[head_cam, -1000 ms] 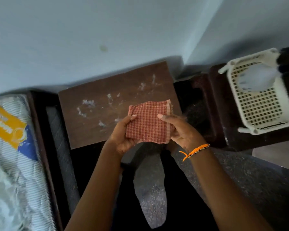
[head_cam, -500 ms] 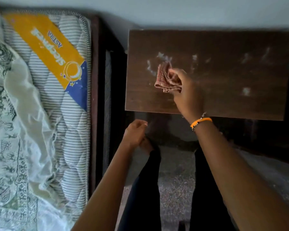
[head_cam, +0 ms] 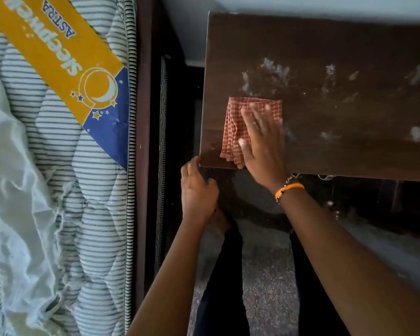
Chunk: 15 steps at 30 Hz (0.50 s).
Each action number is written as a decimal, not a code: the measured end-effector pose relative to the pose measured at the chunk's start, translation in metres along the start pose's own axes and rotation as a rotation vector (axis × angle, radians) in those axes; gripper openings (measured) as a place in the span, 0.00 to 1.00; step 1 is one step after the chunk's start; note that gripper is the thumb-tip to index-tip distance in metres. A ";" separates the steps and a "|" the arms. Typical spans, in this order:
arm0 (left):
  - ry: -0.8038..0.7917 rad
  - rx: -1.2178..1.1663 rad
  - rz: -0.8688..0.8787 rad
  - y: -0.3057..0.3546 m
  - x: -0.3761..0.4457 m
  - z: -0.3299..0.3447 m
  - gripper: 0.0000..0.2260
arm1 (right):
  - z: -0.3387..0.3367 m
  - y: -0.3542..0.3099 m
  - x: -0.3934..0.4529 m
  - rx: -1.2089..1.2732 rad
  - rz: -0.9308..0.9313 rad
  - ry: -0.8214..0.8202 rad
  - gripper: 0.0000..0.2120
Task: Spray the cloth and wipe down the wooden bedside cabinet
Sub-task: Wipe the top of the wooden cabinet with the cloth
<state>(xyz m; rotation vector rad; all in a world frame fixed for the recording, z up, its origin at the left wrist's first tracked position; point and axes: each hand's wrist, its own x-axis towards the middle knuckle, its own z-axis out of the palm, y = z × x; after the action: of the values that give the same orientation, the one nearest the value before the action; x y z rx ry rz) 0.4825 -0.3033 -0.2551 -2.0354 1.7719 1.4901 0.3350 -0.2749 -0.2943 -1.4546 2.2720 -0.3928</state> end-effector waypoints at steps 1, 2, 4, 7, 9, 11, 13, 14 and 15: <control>-0.010 -0.011 0.010 -0.002 0.002 0.001 0.25 | 0.007 0.001 0.006 -0.064 0.028 -0.042 0.29; -0.017 -0.027 0.016 -0.005 0.005 0.001 0.26 | 0.015 0.001 0.012 -0.120 0.059 -0.074 0.31; -0.013 -0.079 0.010 -0.013 0.010 -0.001 0.26 | 0.030 -0.004 0.019 -0.214 0.114 -0.088 0.33; 0.020 -0.136 -0.044 -0.023 0.015 -0.004 0.23 | 0.044 -0.021 0.023 -0.240 0.138 -0.042 0.33; 0.051 -0.164 -0.033 -0.025 0.014 -0.005 0.20 | 0.056 -0.035 0.023 -0.222 0.048 -0.049 0.33; 0.065 -0.157 -0.006 -0.025 0.010 -0.005 0.19 | 0.066 -0.047 0.017 -0.233 -0.090 -0.058 0.32; 0.071 -0.132 -0.001 -0.026 0.007 -0.003 0.19 | 0.067 -0.045 0.006 -0.258 -0.216 -0.092 0.31; 0.078 -0.114 -0.006 -0.028 0.007 -0.002 0.20 | 0.064 -0.037 0.000 -0.267 -0.267 -0.116 0.30; 0.086 -0.092 -0.012 -0.028 0.006 0.000 0.22 | 0.059 -0.027 -0.006 -0.276 -0.307 -0.137 0.30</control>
<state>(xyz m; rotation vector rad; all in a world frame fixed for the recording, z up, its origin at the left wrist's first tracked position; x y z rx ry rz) 0.5038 -0.2988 -0.2736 -2.1809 1.7486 1.5311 0.3867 -0.2818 -0.3325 -1.9158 2.0584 -0.0626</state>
